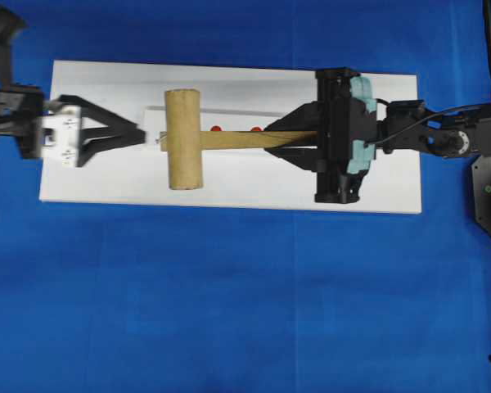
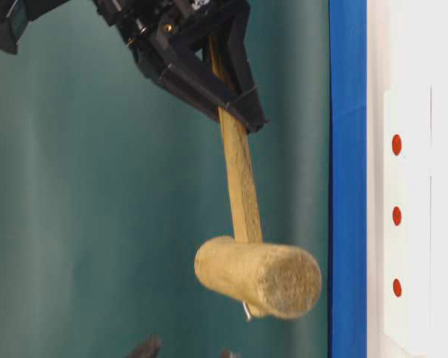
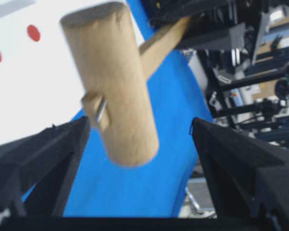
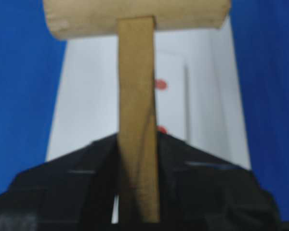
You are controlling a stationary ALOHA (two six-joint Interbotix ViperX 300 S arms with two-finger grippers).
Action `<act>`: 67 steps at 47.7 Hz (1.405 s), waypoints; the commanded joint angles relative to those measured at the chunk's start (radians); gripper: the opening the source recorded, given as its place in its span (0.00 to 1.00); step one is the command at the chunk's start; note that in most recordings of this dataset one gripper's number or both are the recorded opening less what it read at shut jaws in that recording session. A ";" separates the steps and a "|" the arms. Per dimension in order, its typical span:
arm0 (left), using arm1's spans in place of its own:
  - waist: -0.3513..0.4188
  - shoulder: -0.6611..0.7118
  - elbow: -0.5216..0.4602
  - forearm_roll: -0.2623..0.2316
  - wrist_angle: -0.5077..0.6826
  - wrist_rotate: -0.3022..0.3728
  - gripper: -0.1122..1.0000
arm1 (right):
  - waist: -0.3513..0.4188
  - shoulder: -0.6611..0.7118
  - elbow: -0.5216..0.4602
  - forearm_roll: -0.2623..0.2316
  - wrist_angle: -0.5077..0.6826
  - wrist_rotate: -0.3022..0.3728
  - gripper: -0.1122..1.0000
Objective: Hit the mark with a hammer.
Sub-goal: 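Release the mallet head with the left gripper and pull back, then carry the mallet with the right gripper back below the board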
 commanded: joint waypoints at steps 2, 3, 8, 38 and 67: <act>0.000 -0.080 0.018 0.003 0.037 0.008 0.84 | 0.003 -0.038 -0.005 0.011 0.002 0.002 0.18; 0.000 -0.091 0.021 0.003 0.044 0.012 0.84 | 0.003 -0.040 -0.003 0.012 0.003 0.002 0.18; 0.000 -0.146 0.038 0.003 0.089 0.035 0.84 | 0.005 -0.040 -0.003 0.017 0.003 0.002 0.18; 0.000 -0.192 0.049 0.006 0.121 0.569 0.84 | 0.219 0.052 -0.031 0.195 -0.094 0.087 0.18; 0.000 -0.192 0.052 0.006 0.127 1.063 0.84 | 0.497 0.252 -0.160 0.325 -0.295 0.146 0.18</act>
